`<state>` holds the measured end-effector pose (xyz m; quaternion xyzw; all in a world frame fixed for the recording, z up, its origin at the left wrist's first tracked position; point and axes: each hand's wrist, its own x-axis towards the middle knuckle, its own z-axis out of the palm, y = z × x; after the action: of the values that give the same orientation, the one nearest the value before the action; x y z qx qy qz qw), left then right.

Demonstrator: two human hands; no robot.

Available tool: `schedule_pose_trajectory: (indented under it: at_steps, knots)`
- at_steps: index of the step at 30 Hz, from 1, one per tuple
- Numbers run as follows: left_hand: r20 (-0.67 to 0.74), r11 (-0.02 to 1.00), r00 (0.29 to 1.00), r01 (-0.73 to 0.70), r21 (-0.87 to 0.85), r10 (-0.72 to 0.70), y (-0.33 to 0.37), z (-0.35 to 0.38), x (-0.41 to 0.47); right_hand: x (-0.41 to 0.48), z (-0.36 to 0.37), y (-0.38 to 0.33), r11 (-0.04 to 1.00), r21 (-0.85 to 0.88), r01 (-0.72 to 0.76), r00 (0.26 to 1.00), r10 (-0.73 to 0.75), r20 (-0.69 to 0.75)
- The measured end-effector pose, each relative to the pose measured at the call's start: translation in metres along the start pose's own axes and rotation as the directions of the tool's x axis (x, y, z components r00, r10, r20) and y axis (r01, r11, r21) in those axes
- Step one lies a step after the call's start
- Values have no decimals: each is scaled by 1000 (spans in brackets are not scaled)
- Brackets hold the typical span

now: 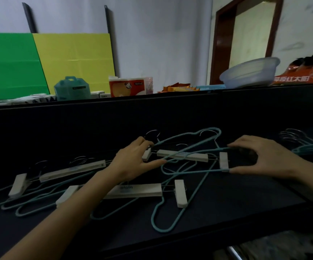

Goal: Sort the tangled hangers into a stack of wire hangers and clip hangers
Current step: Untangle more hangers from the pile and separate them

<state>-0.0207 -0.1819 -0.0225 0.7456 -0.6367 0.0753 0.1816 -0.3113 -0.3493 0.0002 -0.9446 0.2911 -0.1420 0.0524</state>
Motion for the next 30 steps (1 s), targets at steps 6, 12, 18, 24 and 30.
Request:
schedule_pose_trajectory:
  at_steps: [6,12,18,24,30]
  knots:
    - [-13,991,995,-102,90,103,27,-5,16,-35,-12,20,997,-35,-72,996,70,-50]
    - [-65,987,985,-160,22,161,87,-4,42,-85,-36,59,982,-10,-187,978,185,-94]
    - [-102,979,974,-204,1,203,166,21,71,-150,-68,118,946,-87,-311,950,307,-54]
    - [-95,980,976,-199,-15,196,258,56,99,-211,-97,201,931,-97,-353,933,342,-113]
    - [-30,992,996,-89,-84,87,327,99,123,-257,-117,280,933,-107,-344,934,327,-146]
